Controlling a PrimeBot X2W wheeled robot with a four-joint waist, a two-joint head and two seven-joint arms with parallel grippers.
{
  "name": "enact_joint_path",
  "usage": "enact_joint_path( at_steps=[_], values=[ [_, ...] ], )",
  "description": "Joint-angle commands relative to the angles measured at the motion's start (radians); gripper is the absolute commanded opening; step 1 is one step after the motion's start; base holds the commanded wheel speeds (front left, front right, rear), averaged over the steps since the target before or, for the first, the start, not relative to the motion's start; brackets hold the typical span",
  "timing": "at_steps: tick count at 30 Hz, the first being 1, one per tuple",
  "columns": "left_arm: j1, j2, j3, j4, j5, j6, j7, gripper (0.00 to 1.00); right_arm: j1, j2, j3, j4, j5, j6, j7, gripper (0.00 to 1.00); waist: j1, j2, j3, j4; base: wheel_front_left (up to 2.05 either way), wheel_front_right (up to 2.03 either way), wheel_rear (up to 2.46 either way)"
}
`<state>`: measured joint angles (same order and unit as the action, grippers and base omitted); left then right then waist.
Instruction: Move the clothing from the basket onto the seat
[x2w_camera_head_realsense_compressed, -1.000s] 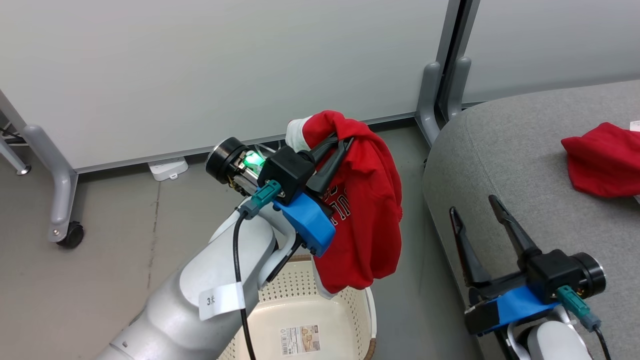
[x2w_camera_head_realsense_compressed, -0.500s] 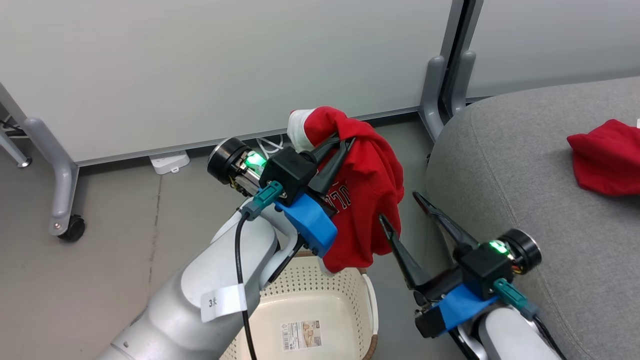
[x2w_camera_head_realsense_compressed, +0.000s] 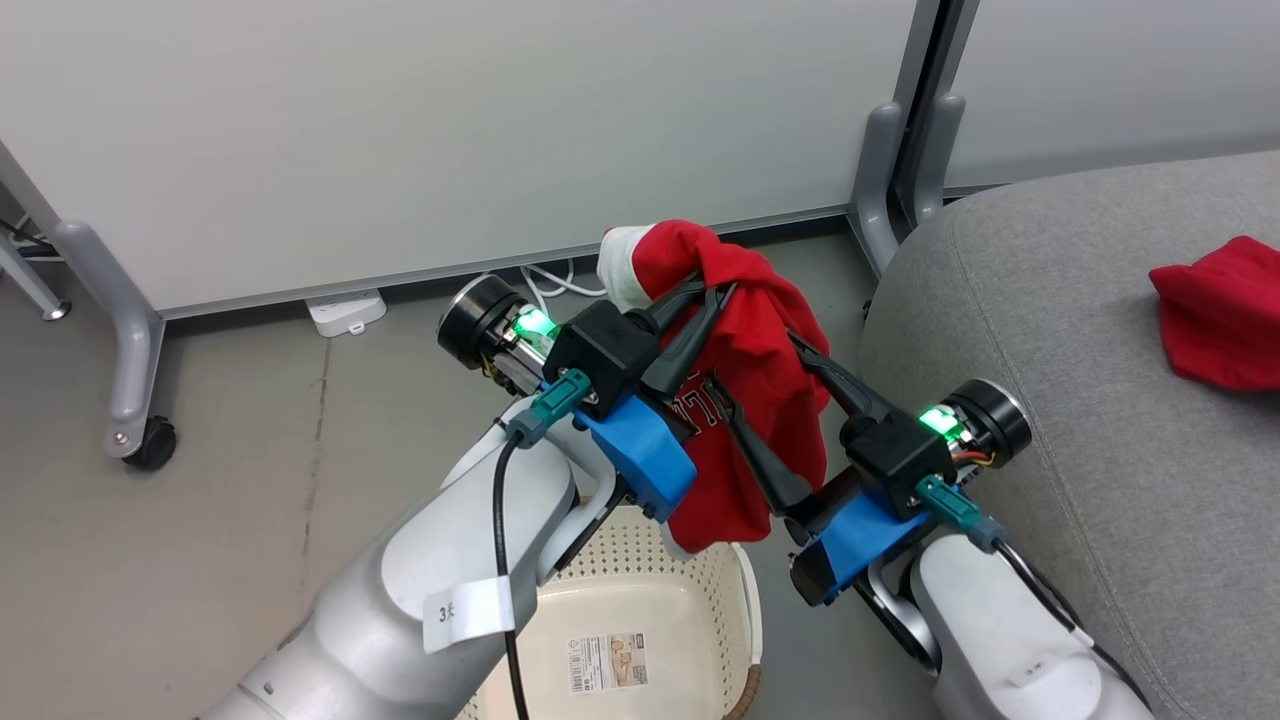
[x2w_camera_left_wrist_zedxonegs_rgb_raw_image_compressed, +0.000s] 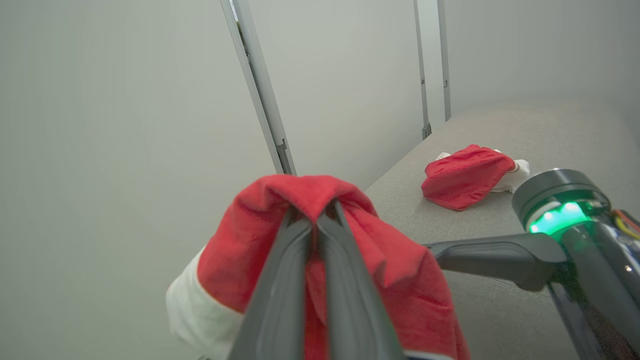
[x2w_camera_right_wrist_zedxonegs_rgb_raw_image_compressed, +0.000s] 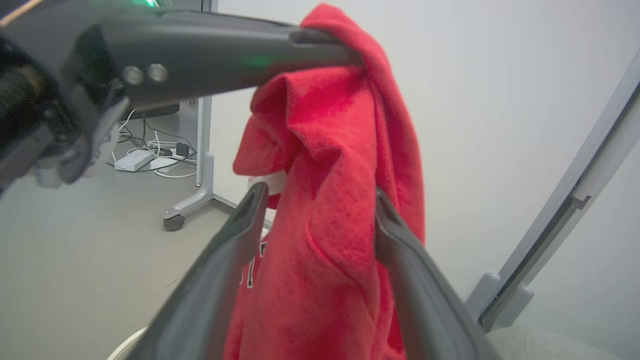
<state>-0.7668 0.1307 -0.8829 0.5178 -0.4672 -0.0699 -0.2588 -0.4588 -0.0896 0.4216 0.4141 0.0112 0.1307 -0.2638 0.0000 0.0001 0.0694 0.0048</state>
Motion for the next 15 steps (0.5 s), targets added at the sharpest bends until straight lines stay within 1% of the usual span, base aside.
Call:
enact_joint_path(
  at_steps=[1,4,5,6,7,15],
  values=[
    [-0.017,0.001,0.0,-0.003,0.001,0.001,-0.005,0.0,-0.023,0.005,-0.001,0.012,-0.004,0.0,-0.001,1.0,0.0,-0.0001,0.001,0.001,0.0,0.0,0.0],
    [-0.016,-0.001,-0.005,-0.003,0.001,-0.001,-0.005,0.0,-0.046,0.012,-0.009,0.044,-0.01,0.0,-0.001,1.0,0.0,-0.0001,0.003,0.002,0.0,0.0,0.0],
    [-0.016,-0.001,-0.005,-0.003,0.0,-0.001,-0.006,0.0,-0.052,0.015,-0.013,0.056,-0.01,0.0,-0.001,0.89,0.0,-0.0001,0.003,0.001,0.0,0.0,0.0],
    [-0.017,-0.001,-0.006,-0.003,0.001,-0.002,-0.005,0.0,-0.058,0.017,-0.015,0.066,-0.01,0.0,-0.001,0.19,0.0,-0.0001,0.004,0.001,0.0,0.0,0.0],
    [-0.018,-0.002,-0.007,-0.002,0.001,-0.002,-0.005,0.0,-0.063,0.02,-0.015,0.075,-0.009,0.0,-0.001,0.0,0.0,-0.0001,0.004,0.001,0.0,0.0,0.0],
    [-0.019,-0.003,-0.01,0.003,-0.002,-0.001,-0.006,0.0,-0.08,0.029,-0.016,0.099,-0.011,0.0,-0.001,0.0,0.0,-0.0001,0.002,0.002,0.0,0.0,0.0]
  ],
)
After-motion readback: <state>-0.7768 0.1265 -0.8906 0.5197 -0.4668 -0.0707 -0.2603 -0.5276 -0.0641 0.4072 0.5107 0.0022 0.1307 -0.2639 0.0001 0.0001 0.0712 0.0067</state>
